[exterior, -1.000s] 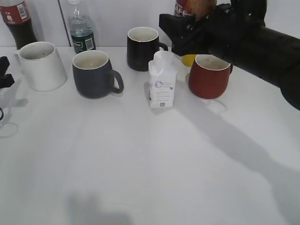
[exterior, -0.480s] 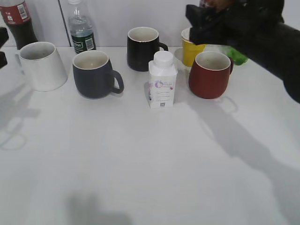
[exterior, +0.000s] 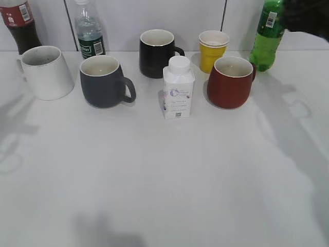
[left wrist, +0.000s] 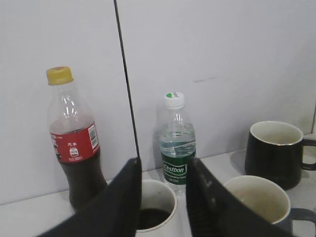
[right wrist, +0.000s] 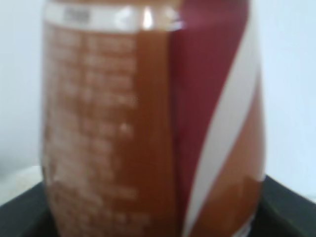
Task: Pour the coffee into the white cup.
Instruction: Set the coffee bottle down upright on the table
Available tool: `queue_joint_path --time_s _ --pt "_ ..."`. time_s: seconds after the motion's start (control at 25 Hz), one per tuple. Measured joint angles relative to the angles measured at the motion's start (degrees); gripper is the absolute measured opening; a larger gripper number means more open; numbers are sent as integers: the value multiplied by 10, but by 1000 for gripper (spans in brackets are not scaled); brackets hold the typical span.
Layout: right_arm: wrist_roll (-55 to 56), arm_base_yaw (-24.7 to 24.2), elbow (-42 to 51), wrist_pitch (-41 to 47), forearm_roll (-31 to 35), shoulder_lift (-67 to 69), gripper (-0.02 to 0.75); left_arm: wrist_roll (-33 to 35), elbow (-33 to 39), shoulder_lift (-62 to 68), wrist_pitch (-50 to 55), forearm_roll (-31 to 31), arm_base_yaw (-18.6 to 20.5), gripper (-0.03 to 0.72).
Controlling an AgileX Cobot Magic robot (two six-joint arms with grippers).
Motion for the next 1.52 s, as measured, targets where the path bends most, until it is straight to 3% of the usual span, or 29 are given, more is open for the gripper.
queue_joint_path --time_s 0.32,1.08,1.52 --pt "-2 -80 0 -1 3 19 528 -2 0 -2 4 1 0 247" --pt "28 -81 -3 -197 3 251 528 -2 0 -2 5 6 0 246" --pt "43 -82 -46 -231 0 327 528 -2 0 -2 5 6 0 246"
